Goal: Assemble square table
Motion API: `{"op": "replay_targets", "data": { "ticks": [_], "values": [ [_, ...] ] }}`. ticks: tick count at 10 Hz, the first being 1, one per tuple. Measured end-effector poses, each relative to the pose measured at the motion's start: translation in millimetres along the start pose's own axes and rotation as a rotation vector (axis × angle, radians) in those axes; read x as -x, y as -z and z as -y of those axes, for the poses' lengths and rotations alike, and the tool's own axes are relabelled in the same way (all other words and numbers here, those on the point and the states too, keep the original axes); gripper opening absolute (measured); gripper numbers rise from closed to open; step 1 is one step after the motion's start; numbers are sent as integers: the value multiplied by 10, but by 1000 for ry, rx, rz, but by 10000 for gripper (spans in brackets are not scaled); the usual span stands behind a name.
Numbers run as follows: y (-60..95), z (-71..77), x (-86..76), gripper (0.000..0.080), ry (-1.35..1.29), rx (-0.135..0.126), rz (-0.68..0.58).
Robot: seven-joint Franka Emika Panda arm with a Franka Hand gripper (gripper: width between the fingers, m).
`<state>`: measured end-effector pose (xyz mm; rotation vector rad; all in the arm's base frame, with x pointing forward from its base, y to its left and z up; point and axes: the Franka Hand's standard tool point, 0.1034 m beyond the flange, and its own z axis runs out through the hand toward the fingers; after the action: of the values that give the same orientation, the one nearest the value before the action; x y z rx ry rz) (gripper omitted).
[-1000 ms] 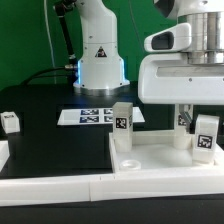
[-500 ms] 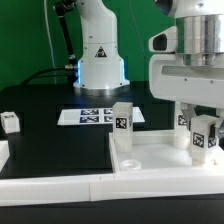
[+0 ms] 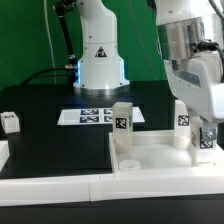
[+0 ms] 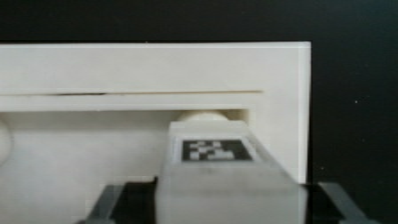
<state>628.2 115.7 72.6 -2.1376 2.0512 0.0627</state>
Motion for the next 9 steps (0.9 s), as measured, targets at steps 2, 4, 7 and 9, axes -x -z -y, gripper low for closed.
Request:
{"op": "replay_targets", "data": {
  "ticks": [2, 4, 7, 9],
  "values": [
    [-1, -2, -9, 623, 373, 15, -36],
    [0, -7, -3, 642, 598, 19, -32],
    [1, -6, -34, 649, 778, 29, -40],
    [35, 47, -8, 649, 1248, 60, -97]
  ]
}}
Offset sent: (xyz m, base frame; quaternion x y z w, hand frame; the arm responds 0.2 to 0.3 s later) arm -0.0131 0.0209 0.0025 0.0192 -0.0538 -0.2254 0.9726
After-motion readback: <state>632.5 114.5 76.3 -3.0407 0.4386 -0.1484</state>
